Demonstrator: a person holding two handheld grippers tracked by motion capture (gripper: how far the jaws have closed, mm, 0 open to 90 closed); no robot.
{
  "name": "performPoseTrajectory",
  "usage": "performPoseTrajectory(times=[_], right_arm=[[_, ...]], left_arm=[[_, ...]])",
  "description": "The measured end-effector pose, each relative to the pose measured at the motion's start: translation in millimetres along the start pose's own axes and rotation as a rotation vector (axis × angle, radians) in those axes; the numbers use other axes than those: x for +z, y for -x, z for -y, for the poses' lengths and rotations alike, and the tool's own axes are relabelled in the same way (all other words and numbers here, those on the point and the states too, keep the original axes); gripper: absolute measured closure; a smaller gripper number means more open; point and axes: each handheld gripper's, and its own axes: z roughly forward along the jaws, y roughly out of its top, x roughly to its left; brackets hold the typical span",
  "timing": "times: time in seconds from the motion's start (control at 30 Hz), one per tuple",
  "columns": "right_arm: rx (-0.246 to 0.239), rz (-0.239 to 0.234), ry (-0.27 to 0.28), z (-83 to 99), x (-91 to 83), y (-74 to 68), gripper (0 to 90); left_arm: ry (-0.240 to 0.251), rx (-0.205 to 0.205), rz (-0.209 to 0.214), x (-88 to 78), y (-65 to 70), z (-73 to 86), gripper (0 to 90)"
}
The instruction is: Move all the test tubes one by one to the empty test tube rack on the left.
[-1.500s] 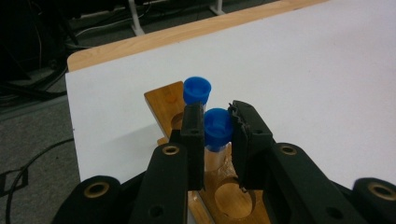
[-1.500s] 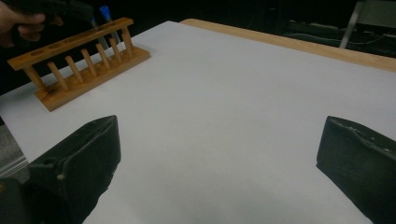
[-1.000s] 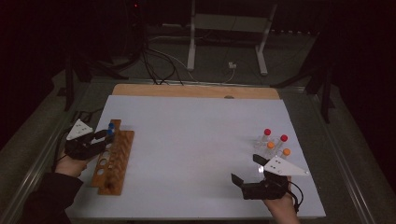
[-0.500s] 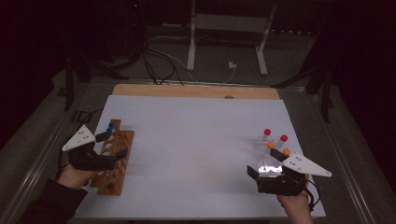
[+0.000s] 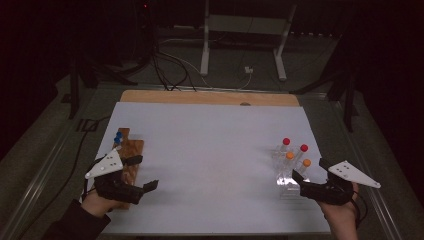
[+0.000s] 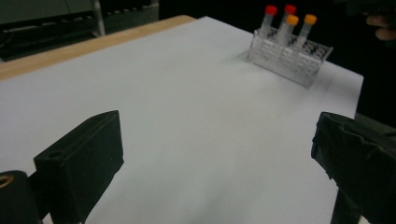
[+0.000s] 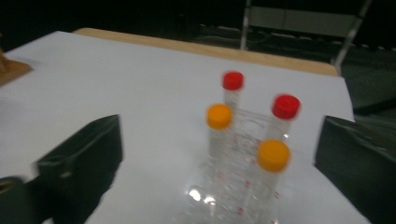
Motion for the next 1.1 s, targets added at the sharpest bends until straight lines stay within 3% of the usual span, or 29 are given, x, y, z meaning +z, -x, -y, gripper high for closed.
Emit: performPoseTrajectory(times=[0.27,0.4,0.77,0.97,1.1], right_arm=[[0.021,0.078,-0.087,19.0,16.0,14.6,8.8],[0.036,0.115,-0.121,24.2,20.8,18.9,16.0],[0.044,0.119,-0.169,29.9,31.7,23.0,55.3],[0.011,0.117,-0.193,29.2,37.1,20.7,66.7],[-0.002,0.145,-0.205,29.4,39.5,20.7,73.8]], left_arm=[[0.002,0.002,0.021,3.0,3.0,2.2,3.3],[-0.007,0.0,0.025,5.7,4.1,3.1,3.4],[-0.027,0.01,0.029,10.8,5.2,6.3,3.5],[-0.031,0.012,0.031,11.4,5.7,6.3,3.5],[-0.032,0.008,0.031,11.6,5.7,6.5,3.5]])
